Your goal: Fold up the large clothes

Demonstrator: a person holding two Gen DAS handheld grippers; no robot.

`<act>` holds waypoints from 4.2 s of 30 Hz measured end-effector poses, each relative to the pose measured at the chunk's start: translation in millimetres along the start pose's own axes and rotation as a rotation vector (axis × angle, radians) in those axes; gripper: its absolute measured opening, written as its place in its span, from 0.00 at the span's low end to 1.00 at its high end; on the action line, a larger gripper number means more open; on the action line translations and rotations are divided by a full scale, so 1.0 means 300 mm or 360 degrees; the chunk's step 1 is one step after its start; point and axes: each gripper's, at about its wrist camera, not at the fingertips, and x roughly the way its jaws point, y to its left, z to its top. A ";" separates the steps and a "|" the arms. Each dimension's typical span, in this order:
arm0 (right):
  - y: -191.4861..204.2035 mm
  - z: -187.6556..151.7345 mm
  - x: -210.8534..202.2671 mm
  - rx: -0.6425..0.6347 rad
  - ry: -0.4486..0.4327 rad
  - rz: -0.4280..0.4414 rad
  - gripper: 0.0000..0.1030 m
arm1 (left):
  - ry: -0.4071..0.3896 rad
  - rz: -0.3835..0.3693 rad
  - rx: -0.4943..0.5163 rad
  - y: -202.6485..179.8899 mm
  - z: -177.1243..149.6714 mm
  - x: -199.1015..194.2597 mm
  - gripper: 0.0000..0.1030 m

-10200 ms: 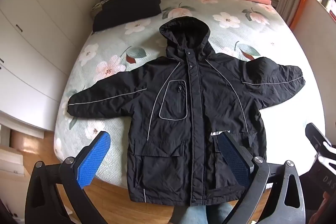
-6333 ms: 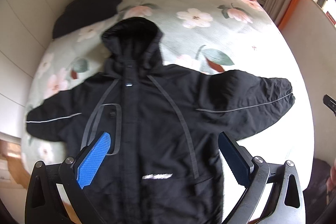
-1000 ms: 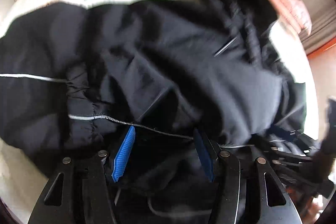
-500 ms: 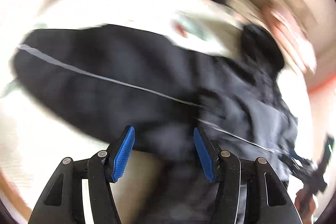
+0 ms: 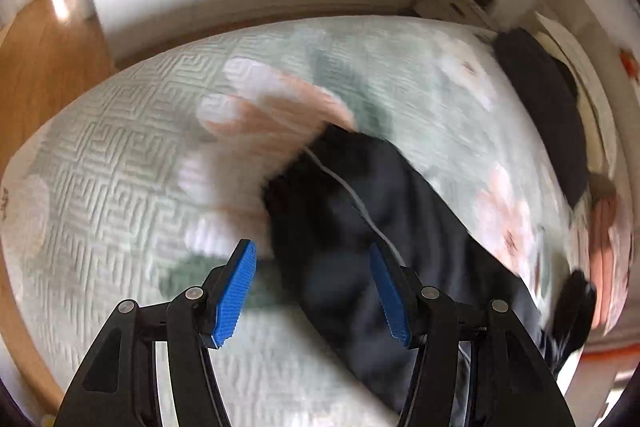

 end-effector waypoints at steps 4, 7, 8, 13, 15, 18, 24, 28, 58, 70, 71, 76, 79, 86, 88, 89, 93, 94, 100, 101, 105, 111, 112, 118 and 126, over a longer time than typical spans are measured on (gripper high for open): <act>0.059 -0.006 0.020 -0.0015 0.0035 -0.0021 0.75 | 0.0092 -0.0100 -0.0069 0.050 0.021 0.114 0.59; 0.088 -0.012 0.026 -0.0020 0.0047 -0.0037 0.75 | 0.0067 -0.0146 -0.0049 0.054 0.045 0.140 0.56; 0.095 -0.016 0.026 -0.0023 0.0049 -0.0040 0.75 | 0.0061 -0.0161 -0.0030 0.054 0.048 0.138 0.37; 0.112 -0.025 0.033 -0.0028 0.0048 -0.0046 0.75 | -0.0015 -0.0096 0.0195 -0.047 0.029 0.099 0.19; 0.104 -0.033 0.029 -0.0025 0.0036 -0.0049 0.75 | -0.0067 -0.0051 0.0276 -0.096 0.009 0.056 0.18; 0.082 -0.051 0.035 -0.0002 0.0042 -0.0039 0.75 | -0.0137 -0.0083 0.0373 -0.148 -0.028 -0.029 0.16; -0.004 -0.096 0.018 0.0035 0.0029 0.0013 0.75 | -0.0212 -0.0248 0.0673 -0.384 -0.236 -0.252 0.16; -0.080 -0.124 -0.025 0.0048 0.0001 0.0039 0.75 | -0.0236 -0.0371 0.0903 -0.590 -0.411 -0.363 0.16; -0.757 -0.335 -0.170 0.0357 -0.0037 0.0017 0.75 | 0.0869 -0.0964 0.1478 -1.359 -1.523 -0.049 0.66; -0.425 0.021 -0.089 -0.0063 -0.0296 0.0177 0.75 | 0.0320 -0.0385 0.1269 -1.045 -1.056 -0.119 0.68; -0.400 0.031 -0.043 -0.0093 -0.0252 0.0157 0.74 | 0.0336 -0.0372 0.1265 -1.022 -1.050 -0.097 0.68; -0.352 0.023 0.124 -0.0183 -0.0116 -0.0045 0.73 | 0.0317 -0.0285 0.1300 -1.000 -1.103 0.021 0.74; -0.356 0.041 0.116 -0.0156 -0.0074 -0.0019 0.73 | 0.0300 -0.0237 0.1392 -1.028 -1.133 0.012 0.80; -0.626 -0.012 -0.123 0.0193 -0.0194 0.0291 0.76 | 0.0279 -0.0382 0.1350 -0.973 -1.088 -0.161 0.77; -0.689 -0.035 -0.123 0.0267 -0.0161 0.0326 0.76 | 0.0283 -0.0406 0.1309 -0.955 -1.076 -0.181 0.77; -0.703 -0.033 -0.112 0.0291 -0.0134 0.0360 0.76 | 0.0295 -0.0414 0.1285 -0.949 -1.071 -0.183 0.77; -0.723 -0.006 -0.047 0.0300 -0.0063 0.0460 0.76 | 0.0306 -0.0383 0.1250 -0.926 -1.075 -0.170 0.77; -0.721 -0.005 -0.031 0.0302 -0.0054 0.0486 0.76 | 0.0302 -0.0369 0.1256 -0.927 -1.079 -0.167 0.77; -0.680 -0.024 0.071 0.0315 -0.0006 0.0529 0.57 | 0.0284 -0.0354 0.1272 -0.943 -1.097 -0.170 0.77; -0.674 -0.030 0.063 0.0312 -0.0028 0.0541 0.51 | 0.0280 -0.0358 0.1272 -0.947 -1.095 -0.175 0.77; -0.694 -0.040 -0.095 0.0314 -0.0186 0.0537 0.34 | 0.0238 -0.0396 0.1290 -0.977 -1.090 -0.213 0.77; -0.833 -0.078 -0.367 0.0343 -0.0430 0.0253 0.32 | 0.0207 -0.0466 0.1328 -1.070 -1.094 -0.237 0.77; -0.854 -0.085 -0.369 0.0339 -0.0422 0.0209 0.32 | 0.0220 -0.0464 0.1335 -1.082 -1.102 -0.225 0.77; -0.947 -0.128 -0.062 0.0389 -0.0093 0.0038 0.33 | 0.0351 -0.0186 0.1550 -1.149 -1.241 0.010 0.76; -0.920 -0.121 -0.041 0.0276 -0.0065 -0.0035 0.41 | 0.0277 -0.0143 0.1624 -1.174 -1.247 -0.046 0.74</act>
